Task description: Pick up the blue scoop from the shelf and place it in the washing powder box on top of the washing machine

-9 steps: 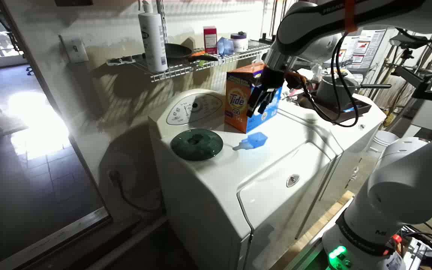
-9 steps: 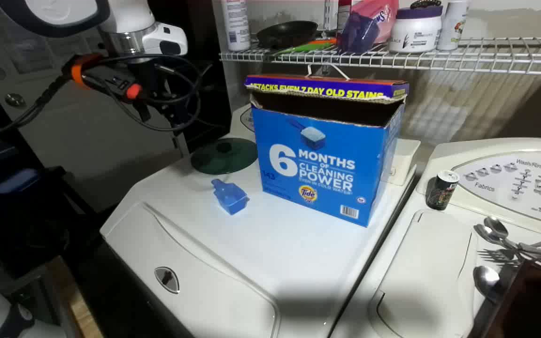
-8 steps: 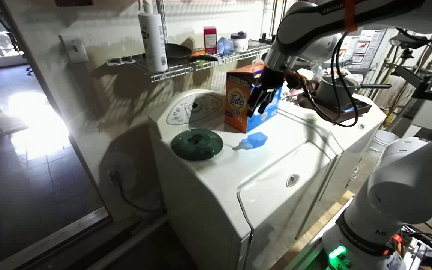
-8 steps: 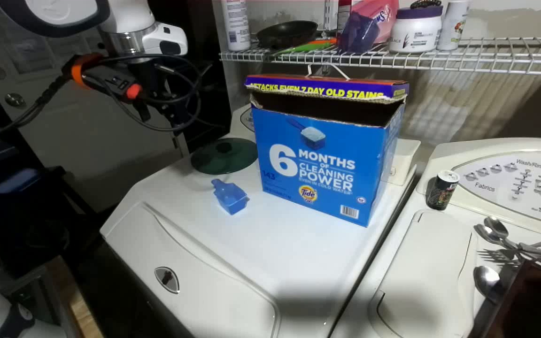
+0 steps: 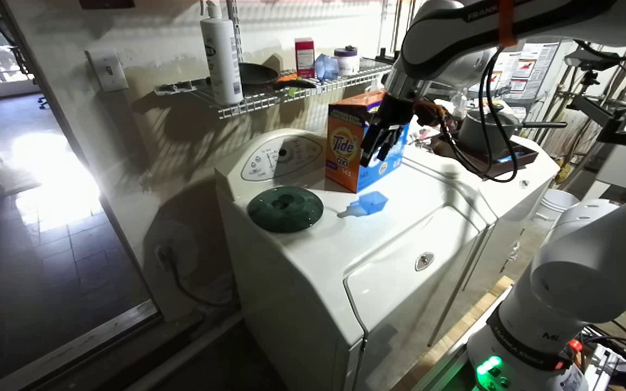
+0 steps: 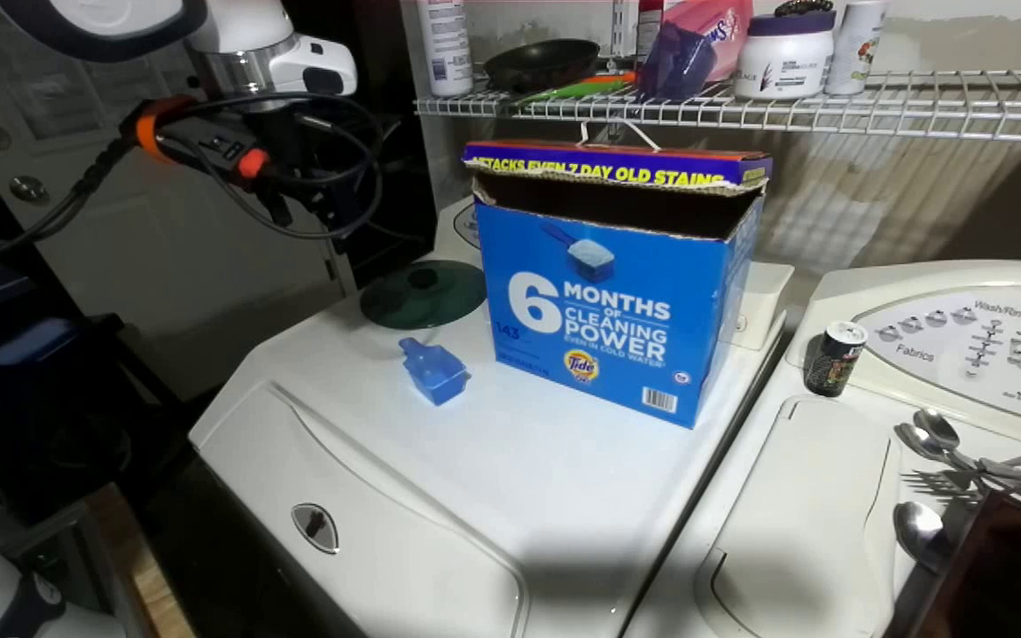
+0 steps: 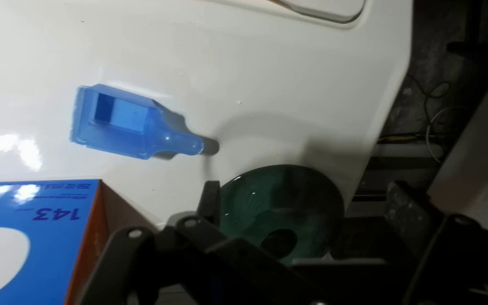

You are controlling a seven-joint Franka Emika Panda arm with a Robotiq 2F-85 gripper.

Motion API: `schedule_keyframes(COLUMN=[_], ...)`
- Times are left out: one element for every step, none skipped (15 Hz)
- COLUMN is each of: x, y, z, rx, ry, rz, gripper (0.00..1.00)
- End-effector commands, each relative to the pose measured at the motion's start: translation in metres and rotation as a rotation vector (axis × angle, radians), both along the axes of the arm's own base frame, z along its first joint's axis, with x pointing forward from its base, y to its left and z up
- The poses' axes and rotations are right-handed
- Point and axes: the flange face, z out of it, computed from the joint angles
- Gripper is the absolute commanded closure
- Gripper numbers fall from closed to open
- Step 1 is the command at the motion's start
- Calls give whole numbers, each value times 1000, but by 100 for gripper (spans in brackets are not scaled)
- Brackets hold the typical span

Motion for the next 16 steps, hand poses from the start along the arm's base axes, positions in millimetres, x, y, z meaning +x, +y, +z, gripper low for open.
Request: schedule_keyframes(x=[21, 27, 33, 41, 48, 57, 65, 75, 83, 92, 101, 110, 120, 129, 140, 149], y=[-23, -29, -36, -41, -44, -46, -49, -51, -54, -57, -63, -68, -74, -79, -83, -85], z=[25, 34, 43, 54, 63, 74, 85, 92, 102, 109, 116, 124, 130, 135, 139, 141], rx=[-130, -167, -205, -247, -295, -354, -405, -456, -508, -563, -613, -664, -713, -761, -794, -802], ry=[-14, -26, -42, -68, -88, -112, -134, -149, -163, -173, -187, -201, -223, -240, -271, -299], rz=[-56, -56, -61, -57, -49, -40, -32, -25, -28, -27, -43, -54, -68, -83, -98, -109], gripper=[0, 0, 0, 0, 0, 0, 0, 0, 0, 0, 0, 0, 0, 0, 0, 0])
